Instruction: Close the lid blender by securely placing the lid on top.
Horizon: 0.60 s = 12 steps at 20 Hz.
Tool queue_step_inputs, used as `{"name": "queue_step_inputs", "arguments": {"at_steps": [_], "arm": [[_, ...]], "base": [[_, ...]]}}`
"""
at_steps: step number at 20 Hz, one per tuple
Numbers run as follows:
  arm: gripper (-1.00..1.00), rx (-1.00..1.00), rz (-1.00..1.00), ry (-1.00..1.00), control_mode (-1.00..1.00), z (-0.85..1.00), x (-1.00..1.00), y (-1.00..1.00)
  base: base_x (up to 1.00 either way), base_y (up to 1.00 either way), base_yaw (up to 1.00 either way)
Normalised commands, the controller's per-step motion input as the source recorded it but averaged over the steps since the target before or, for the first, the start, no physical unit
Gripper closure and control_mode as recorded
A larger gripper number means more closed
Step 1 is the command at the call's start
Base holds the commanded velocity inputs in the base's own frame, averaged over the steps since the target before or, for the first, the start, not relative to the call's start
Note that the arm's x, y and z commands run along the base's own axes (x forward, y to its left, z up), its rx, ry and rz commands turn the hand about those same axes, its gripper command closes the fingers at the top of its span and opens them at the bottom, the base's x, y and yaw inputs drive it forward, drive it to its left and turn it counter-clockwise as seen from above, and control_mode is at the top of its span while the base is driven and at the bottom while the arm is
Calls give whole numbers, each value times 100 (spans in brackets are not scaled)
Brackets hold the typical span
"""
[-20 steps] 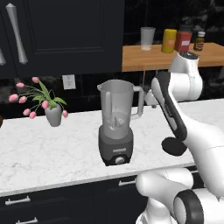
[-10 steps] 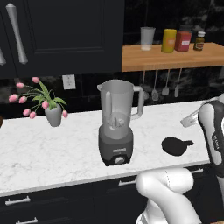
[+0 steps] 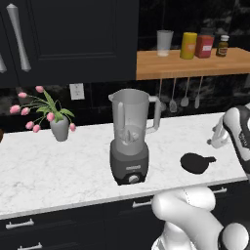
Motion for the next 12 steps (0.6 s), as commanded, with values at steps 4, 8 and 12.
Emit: {"name": "queue_step_inputs", "arguments": {"at_steps": [4,8,12], "arm": [[-100,-18,24,-6,-100,-41,0,-43],[-100,-17,28,2,-100,-30,6,-42],[-100,-18,22,1,-100,-48,0,0]], "base": [[0,0,0],[0,0,0],[0,0,0]]}}
